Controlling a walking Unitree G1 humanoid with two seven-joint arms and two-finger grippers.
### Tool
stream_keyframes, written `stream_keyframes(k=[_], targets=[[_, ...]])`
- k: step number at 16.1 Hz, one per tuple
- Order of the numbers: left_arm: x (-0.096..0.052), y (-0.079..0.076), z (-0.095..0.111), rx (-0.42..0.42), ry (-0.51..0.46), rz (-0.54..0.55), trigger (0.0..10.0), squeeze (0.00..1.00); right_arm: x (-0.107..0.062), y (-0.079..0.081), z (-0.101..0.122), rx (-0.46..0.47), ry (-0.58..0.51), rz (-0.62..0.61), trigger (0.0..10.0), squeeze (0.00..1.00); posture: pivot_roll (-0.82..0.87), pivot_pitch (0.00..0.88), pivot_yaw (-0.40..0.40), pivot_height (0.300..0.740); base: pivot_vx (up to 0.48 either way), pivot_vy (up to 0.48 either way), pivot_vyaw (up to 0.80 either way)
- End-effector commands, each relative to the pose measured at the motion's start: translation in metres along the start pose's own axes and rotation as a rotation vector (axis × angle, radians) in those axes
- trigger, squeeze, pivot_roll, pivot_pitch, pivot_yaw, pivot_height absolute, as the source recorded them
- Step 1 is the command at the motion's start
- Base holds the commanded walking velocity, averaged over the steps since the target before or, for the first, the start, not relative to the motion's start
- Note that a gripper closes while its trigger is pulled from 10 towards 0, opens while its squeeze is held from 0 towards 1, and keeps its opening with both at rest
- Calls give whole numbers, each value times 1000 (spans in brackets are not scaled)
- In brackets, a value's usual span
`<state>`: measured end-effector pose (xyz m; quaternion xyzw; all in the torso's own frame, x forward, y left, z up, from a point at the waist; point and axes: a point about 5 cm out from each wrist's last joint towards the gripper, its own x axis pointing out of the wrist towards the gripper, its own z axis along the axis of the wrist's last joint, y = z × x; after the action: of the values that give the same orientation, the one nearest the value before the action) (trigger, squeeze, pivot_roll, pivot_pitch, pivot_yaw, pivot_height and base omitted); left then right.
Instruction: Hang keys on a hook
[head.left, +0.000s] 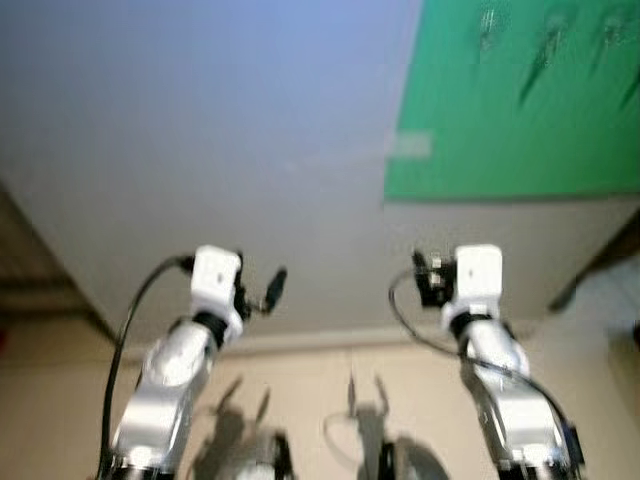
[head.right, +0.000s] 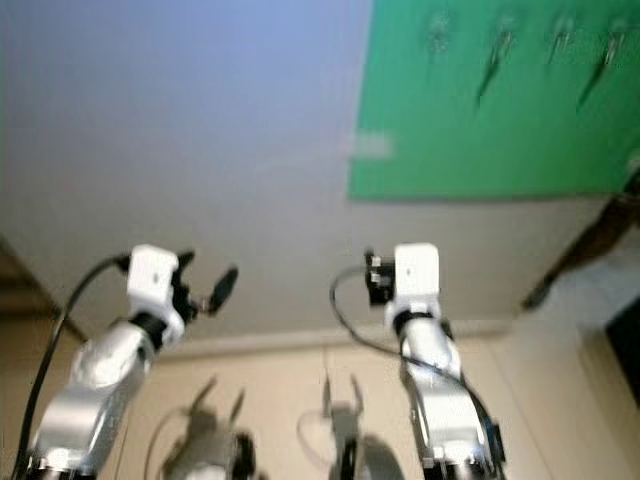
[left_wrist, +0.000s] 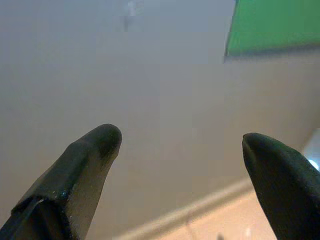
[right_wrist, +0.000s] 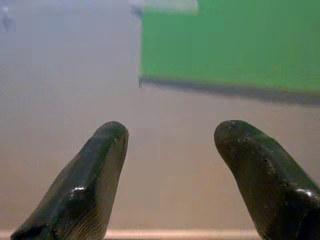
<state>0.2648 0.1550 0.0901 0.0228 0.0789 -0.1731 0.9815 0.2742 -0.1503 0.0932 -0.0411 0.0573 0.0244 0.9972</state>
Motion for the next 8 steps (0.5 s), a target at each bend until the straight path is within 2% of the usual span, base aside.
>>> stream_keyframes(k=[1, 4, 8], targets=[[0, 0, -2, 10, 12, 7, 10000, 0, 1, 4, 0, -15, 4, 21, 10000, 0, -5, 0, 26, 621, 0, 0, 0], [-2, 0, -2, -2, 0, 4, 10000, 0, 0, 10, 1, -21, 12, 52, 10000, 0, -2, 0, 21, 645, 0, 0, 0], [-4, -2, -3, -1, 1, 8, 10000, 0, 2, 2, 0, -6, 10, 11, 10000, 0, 7, 0, 14, 680, 0, 0, 0]])
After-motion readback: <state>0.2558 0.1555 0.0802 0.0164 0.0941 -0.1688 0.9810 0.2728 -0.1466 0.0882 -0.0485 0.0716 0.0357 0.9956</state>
